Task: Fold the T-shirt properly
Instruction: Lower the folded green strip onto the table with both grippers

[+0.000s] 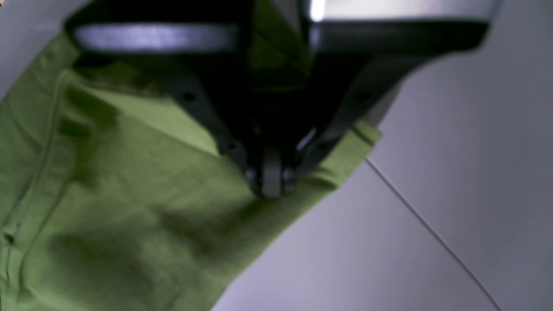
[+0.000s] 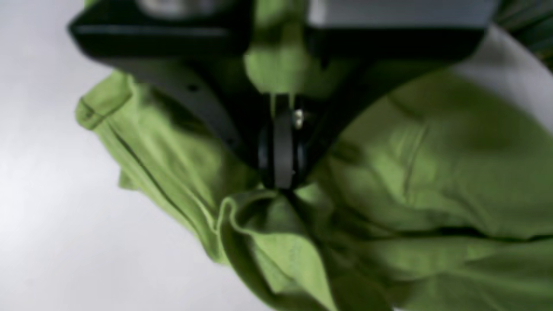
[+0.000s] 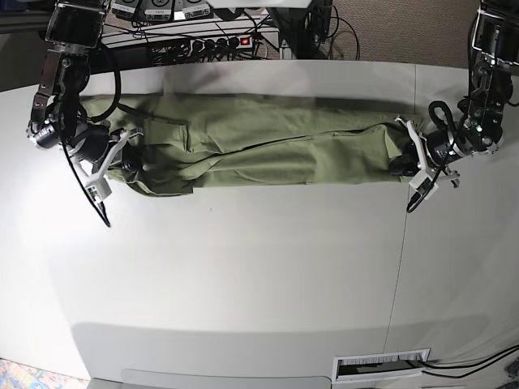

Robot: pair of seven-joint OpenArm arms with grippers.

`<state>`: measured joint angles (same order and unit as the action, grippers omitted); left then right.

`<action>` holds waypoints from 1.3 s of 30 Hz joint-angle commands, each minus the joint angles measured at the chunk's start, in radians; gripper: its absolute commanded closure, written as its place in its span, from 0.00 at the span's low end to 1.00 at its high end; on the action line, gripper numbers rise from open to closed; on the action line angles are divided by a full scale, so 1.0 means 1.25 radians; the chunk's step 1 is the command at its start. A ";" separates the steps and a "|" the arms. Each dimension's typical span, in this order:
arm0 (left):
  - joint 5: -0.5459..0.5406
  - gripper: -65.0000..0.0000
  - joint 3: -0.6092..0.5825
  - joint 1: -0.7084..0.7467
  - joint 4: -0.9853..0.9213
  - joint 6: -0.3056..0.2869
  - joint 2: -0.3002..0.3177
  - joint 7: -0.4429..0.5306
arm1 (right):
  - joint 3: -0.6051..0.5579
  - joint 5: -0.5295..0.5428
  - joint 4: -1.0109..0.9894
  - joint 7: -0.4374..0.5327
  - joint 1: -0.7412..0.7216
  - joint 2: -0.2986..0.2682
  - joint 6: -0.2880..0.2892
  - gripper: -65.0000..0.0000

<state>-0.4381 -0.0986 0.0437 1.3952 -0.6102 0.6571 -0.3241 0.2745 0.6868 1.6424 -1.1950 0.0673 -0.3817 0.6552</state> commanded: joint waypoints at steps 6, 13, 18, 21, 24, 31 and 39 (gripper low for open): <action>0.007 1.00 0.003 -0.006 0.004 0.006 0.016 -0.016 | 0.005 0.052 0.033 -0.081 -0.009 -0.014 0.005 1.00; 0.009 1.00 0.003 -0.006 0.004 0.007 0.015 -0.015 | 0.006 0.157 0.038 -0.154 0.024 -0.068 0.005 1.00; 0.009 1.00 0.003 -0.006 0.004 0.007 0.015 -0.016 | 0.007 0.162 0.088 -0.156 0.066 -0.120 0.005 1.00; 0.009 1.00 0.003 -0.006 0.004 0.007 0.015 -0.016 | 0.007 0.157 0.107 -0.157 0.101 -0.142 0.005 1.00; 0.009 1.00 0.003 -0.006 0.004 0.007 0.015 -0.015 | 0.008 0.133 0.112 -0.161 0.130 -0.151 0.005 1.00; 0.009 1.00 0.003 -0.006 0.004 0.007 0.015 -0.016 | 0.020 0.163 0.127 -0.157 0.144 -0.160 0.005 0.71; 0.009 1.00 0.003 -0.006 0.004 0.007 0.015 -0.015 | 0.023 0.303 0.127 -0.155 0.145 -0.157 0.034 0.62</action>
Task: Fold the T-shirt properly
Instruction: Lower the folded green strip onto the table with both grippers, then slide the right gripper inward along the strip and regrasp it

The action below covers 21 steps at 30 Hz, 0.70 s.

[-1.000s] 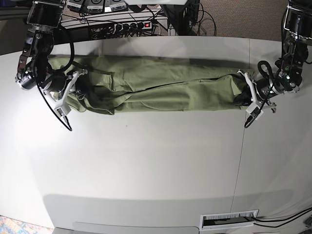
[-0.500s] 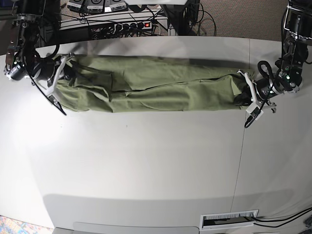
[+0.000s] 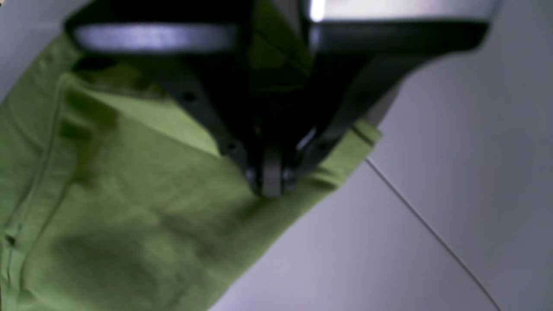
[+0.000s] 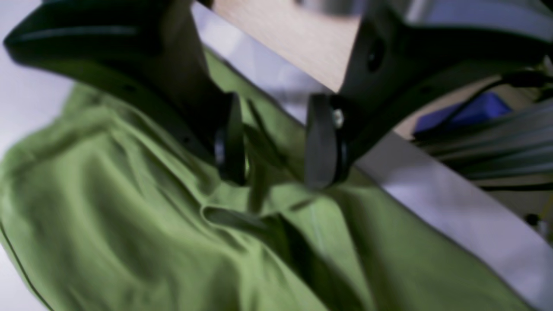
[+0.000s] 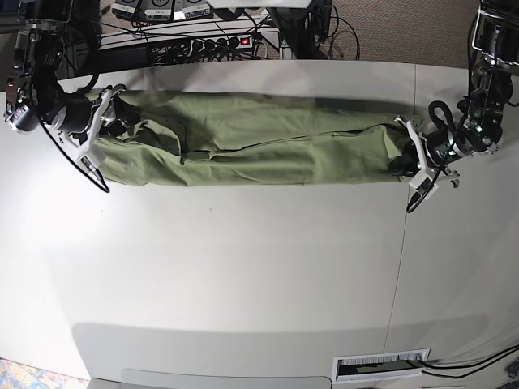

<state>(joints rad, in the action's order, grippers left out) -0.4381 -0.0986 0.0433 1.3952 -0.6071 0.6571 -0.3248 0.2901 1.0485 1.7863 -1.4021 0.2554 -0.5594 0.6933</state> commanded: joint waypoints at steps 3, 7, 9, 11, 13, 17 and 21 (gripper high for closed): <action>0.009 1.00 0.003 -0.006 0.004 0.004 0.015 -0.014 | 0.010 0.070 0.012 0.009 -0.011 -0.004 0.004 0.62; 0.009 1.00 0.003 -0.006 0.004 0.004 0.015 -0.014 | 0.010 0.092 0.012 0.010 -0.049 0.058 0.004 0.62; 0.006 1.00 0.003 -0.006 0.004 0.004 0.015 -0.014 | 0.009 0.092 0.012 0.019 -0.068 0.095 0.004 0.62; 0.006 1.00 0.003 -0.006 0.004 0.004 0.015 -0.014 | 0.008 0.091 0.012 0.018 -0.086 0.134 0.004 0.63; 0.006 1.00 0.003 -0.006 0.004 0.004 0.015 -0.014 | 0.008 0.086 0.012 0.018 -0.099 0.171 0.004 0.74; 0.006 1.00 0.003 -0.006 0.004 0.004 0.015 -0.014 | 0.003 0.030 0.011 0.019 -0.102 0.234 0.004 1.00; 0.006 1.00 0.003 -0.006 0.004 0.004 0.015 -0.014 | -0.044 -0.071 0.010 0.110 -0.103 0.253 0.004 1.00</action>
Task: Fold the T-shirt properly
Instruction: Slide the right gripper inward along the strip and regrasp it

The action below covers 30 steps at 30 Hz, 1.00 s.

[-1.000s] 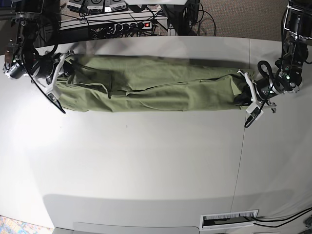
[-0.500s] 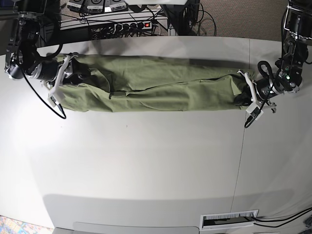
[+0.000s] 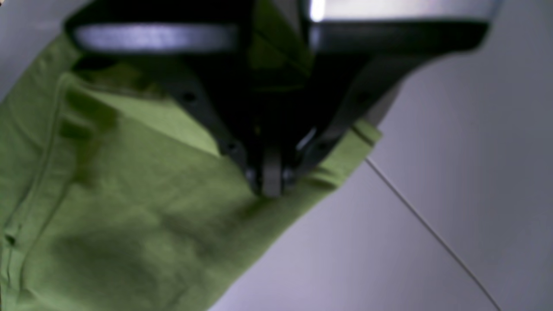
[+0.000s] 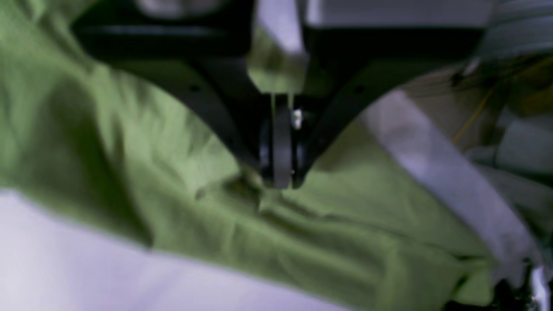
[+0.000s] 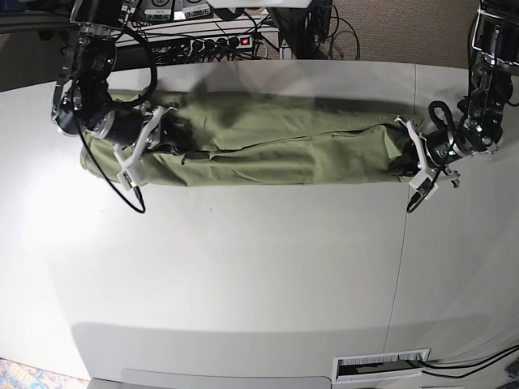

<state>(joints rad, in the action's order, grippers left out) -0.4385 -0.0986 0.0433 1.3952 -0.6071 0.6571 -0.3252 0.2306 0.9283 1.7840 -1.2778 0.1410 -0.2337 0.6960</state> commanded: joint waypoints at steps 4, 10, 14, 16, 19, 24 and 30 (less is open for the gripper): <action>0.006 1.00 0.003 -0.006 0.004 0.004 0.015 -0.014 | -0.082 -0.184 0.011 0.135 -0.011 -0.008 0.002 1.00; -0.070 0.99 0.003 -0.007 0.005 0.004 0.020 -0.014 | -0.164 -0.329 0.011 0.204 -0.011 -0.008 0.002 1.00; -0.072 0.98 0.003 -0.011 0.005 0.003 0.020 -0.017 | -0.161 -0.393 0.002 0.210 -0.011 -0.008 0.002 1.00; -0.072 0.98 0.003 -0.014 0.010 0.003 0.020 -0.021 | -0.161 -0.420 -0.026 0.215 -0.011 -0.008 0.002 1.00; -0.072 0.96 0.003 -0.020 0.022 0.004 0.020 -0.036 | -0.161 -0.435 -0.073 0.247 -0.011 -0.008 0.002 1.00; -0.083 0.75 0.003 -0.024 0.041 0.004 0.028 -0.089 | -0.161 -0.451 -0.092 0.269 -0.011 -0.009 0.002 1.00; -0.143 0.70 0.028 -0.023 0.071 0.003 0.063 -0.126 | -0.161 -0.481 -0.092 0.269 -0.011 -0.008 0.002 1.00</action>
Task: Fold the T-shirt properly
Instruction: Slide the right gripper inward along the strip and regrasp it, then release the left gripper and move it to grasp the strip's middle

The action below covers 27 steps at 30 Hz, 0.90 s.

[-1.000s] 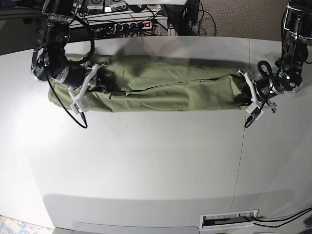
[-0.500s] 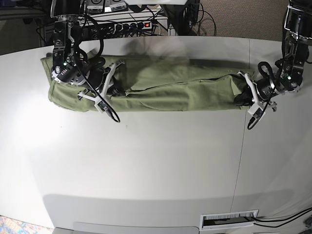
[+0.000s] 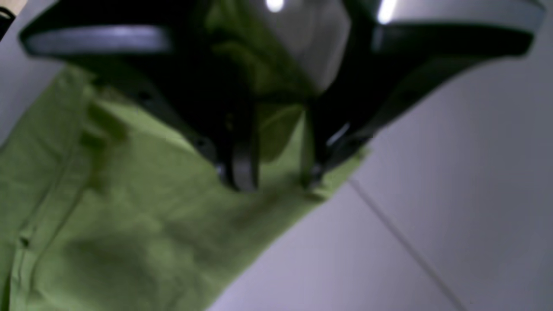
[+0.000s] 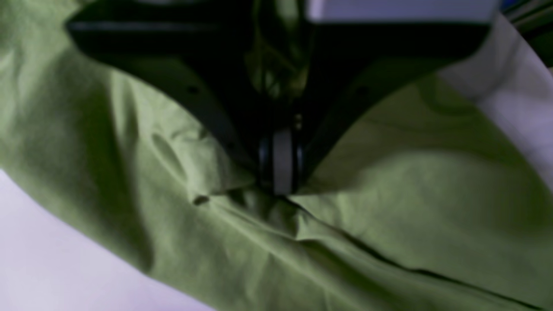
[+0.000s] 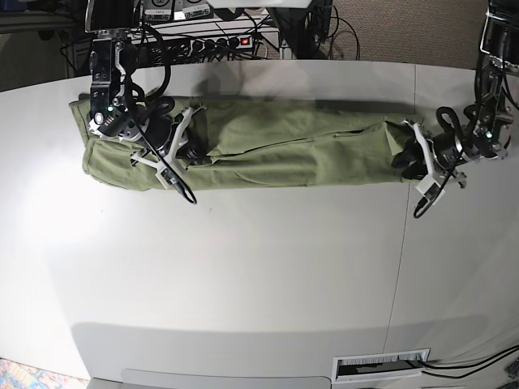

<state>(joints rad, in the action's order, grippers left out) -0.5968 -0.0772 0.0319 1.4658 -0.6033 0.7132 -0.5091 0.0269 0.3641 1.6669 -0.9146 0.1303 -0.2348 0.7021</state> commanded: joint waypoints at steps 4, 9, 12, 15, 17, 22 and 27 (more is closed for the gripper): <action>-0.133 0.70 0.096 -0.014 0.057 -0.002 0.022 -0.096 | 0.002 -0.029 0.002 -0.021 -0.002 -0.007 -0.003 1.00; -0.301 0.70 0.179 -0.015 0.060 -0.010 0.022 -0.316 | 0.002 -0.029 0.002 -0.020 -0.002 -0.007 -0.003 1.00; -0.358 0.69 0.186 -0.014 0.059 0.019 0.022 -0.396 | 0.002 -0.029 0.002 -0.022 -0.002 -0.007 -0.003 1.00; -0.358 0.64 0.186 -0.014 0.049 0.019 0.022 -0.413 | 0.002 -0.029 0.002 -0.023 -0.002 -0.007 -0.003 1.00; -0.357 0.64 0.186 -0.014 0.033 0.019 0.022 -0.423 | 0.002 -0.029 0.002 -0.031 -0.002 -0.007 -0.003 1.00; -0.338 0.64 0.186 -0.012 -0.011 0.062 0.023 -0.425 | 0.002 -0.029 0.002 -0.047 -0.002 -0.007 -0.003 1.00; -0.337 0.64 0.186 -0.013 -0.018 0.165 0.027 -0.425 | 0.002 -0.029 0.002 -0.046 -0.002 -0.007 -0.003 1.00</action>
<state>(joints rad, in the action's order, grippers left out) -0.9928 0.1410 0.0303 1.4311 -0.4057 0.7212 -1.0473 0.0269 0.3653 1.6669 -0.9230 0.1299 -0.2344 0.7040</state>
